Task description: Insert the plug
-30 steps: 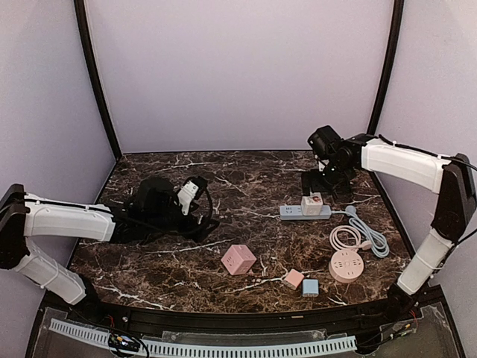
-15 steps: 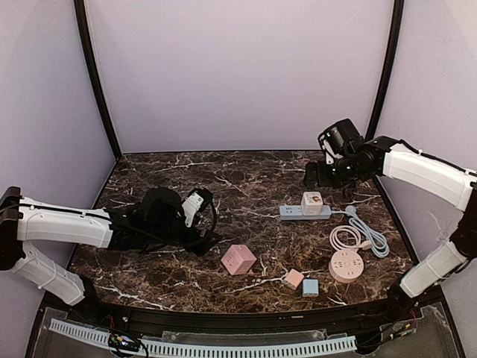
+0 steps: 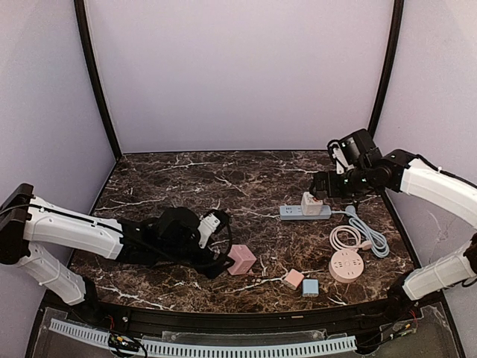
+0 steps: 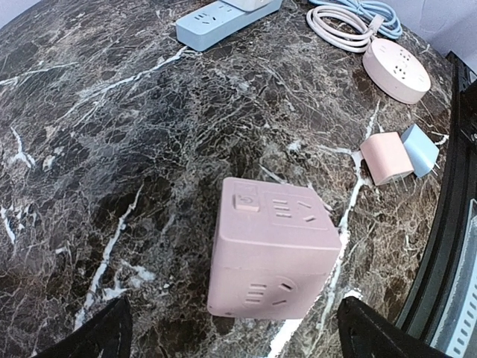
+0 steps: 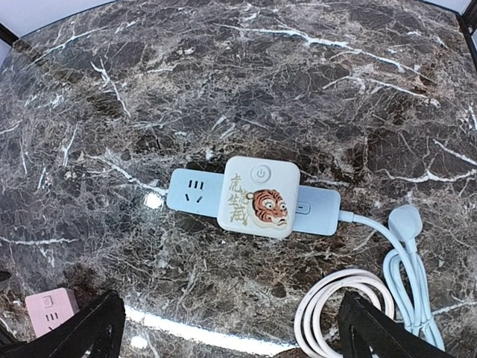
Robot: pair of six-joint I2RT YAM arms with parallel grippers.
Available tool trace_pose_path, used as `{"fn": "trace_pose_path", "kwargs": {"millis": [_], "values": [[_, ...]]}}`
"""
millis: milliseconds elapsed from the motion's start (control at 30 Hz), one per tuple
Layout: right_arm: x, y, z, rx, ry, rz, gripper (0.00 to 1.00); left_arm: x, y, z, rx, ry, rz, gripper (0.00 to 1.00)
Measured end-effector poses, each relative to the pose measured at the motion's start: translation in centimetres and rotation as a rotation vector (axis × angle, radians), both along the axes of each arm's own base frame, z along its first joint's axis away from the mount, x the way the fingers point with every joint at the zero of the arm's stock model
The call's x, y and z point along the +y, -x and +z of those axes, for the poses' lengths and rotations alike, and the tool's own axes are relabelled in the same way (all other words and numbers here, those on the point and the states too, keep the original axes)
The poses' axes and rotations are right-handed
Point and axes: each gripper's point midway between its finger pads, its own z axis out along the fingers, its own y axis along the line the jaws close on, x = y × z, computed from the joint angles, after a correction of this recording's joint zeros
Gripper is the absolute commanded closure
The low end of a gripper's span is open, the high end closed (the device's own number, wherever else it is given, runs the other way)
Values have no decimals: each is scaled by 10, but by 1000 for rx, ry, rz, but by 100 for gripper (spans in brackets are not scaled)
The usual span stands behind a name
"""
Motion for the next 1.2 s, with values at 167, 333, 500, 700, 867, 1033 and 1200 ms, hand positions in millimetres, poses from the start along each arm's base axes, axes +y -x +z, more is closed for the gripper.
{"fn": "trace_pose_path", "kwargs": {"millis": [167, 333, 500, 700, 867, 1033, 1200], "values": [[0, 5, -10, 23, -1, 12, 1, -6, 8, -1, -2, 4, -27, 4], [6, 4, -7, 12, -25, 32, 1, -12, 9, -16, -3, -11, -43, 4], [10, 3, -4, 2, -40, 52, 1, -14, 9, -35, -3, -41, -60, 4], [15, 2, -1, -11, -53, 75, 1, -19, 10, -40, -21, -28, -87, 7], [18, 0, 1, -22, -61, 87, 1, -24, 8, -39, -53, -4, -101, 11], [19, 0, 2, -28, -59, 98, 1, -28, 5, -46, -71, -3, -113, 26], [19, 0, 2, -28, -59, 103, 1, -27, 3, -51, -93, -9, -109, 40]]}}
